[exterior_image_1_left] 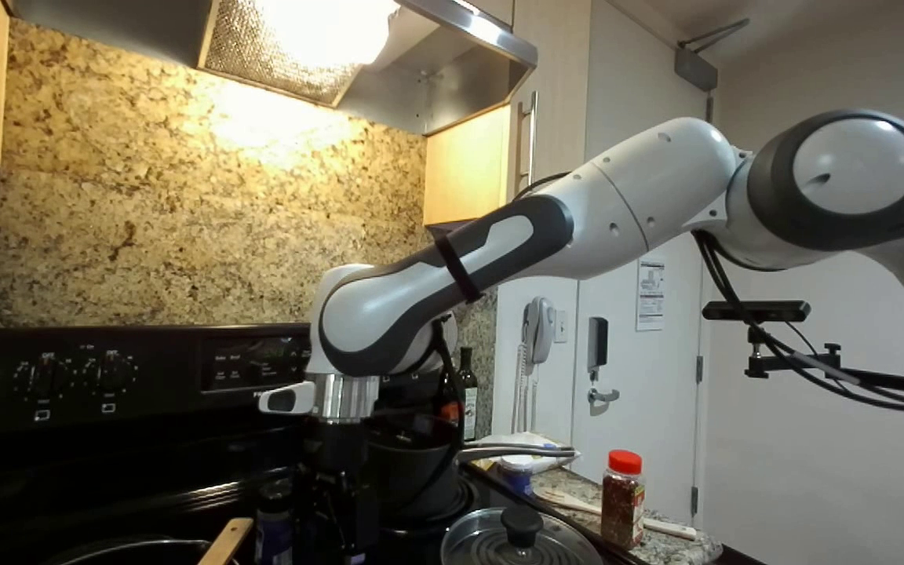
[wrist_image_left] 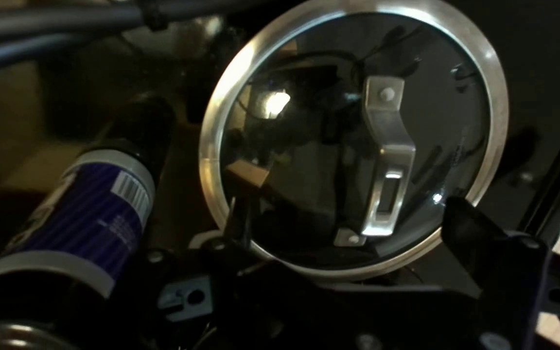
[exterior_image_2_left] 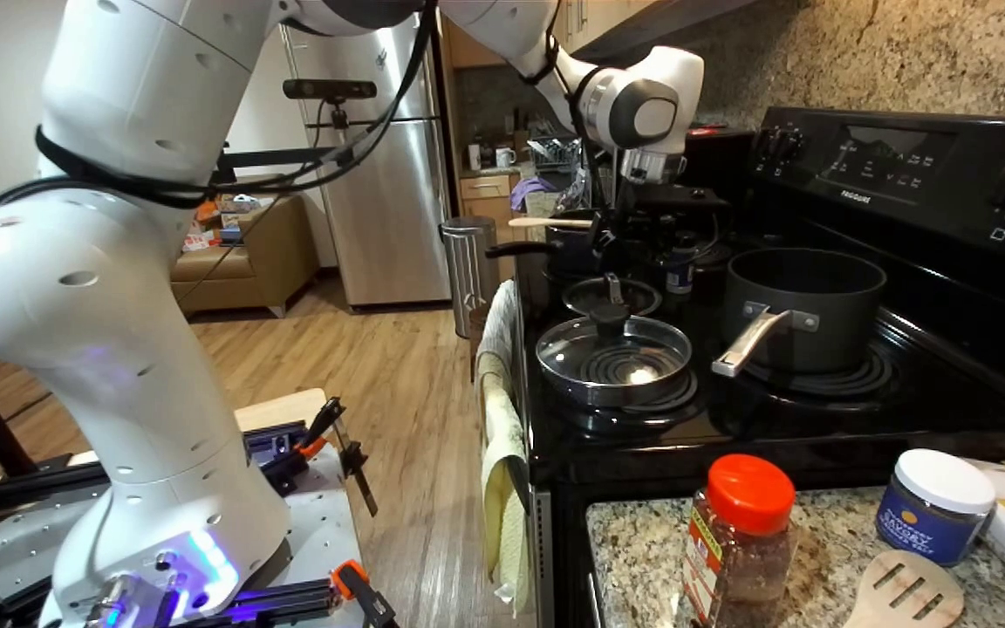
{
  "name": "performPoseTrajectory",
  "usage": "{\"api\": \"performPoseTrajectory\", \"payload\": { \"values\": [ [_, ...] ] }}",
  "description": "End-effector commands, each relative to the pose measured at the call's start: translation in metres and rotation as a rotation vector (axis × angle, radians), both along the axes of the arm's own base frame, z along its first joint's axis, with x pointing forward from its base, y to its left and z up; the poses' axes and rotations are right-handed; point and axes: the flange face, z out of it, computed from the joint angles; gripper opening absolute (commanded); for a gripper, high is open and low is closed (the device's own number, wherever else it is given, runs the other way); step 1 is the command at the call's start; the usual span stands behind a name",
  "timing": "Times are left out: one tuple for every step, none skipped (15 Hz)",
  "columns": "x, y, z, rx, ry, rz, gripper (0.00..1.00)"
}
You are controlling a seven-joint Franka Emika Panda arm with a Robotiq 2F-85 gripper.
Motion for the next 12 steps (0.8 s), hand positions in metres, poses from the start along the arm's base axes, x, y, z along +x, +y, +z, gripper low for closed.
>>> {"api": "performPoseTrajectory", "payload": {
  "values": [
    [-0.001,0.003,-0.005,0.014,0.020,-0.058,1.00],
    [-0.003,0.004,-0.008,0.004,0.036,-0.068,1.00],
    [-0.006,0.007,-0.011,-0.021,0.069,-0.080,1.00],
    [-0.007,0.008,-0.013,-0.033,0.077,-0.096,1.00],
    [-0.008,0.009,-0.016,-0.035,0.092,-0.100,1.00],
    [-0.009,0.011,-0.018,-0.037,0.108,-0.103,1.00],
    [-0.010,0.012,-0.020,-0.046,0.116,-0.104,0.91],
    [-0.010,0.014,-0.021,-0.048,0.115,-0.111,0.73],
    [-0.011,0.015,-0.022,-0.048,0.121,-0.103,0.67],
    [-0.011,0.016,-0.023,-0.051,0.123,-0.107,0.59],
    [-0.011,0.016,-0.024,-0.049,0.129,-0.103,0.53],
    [-0.011,0.016,-0.023,-0.049,0.129,-0.102,0.45]
  ]
}}
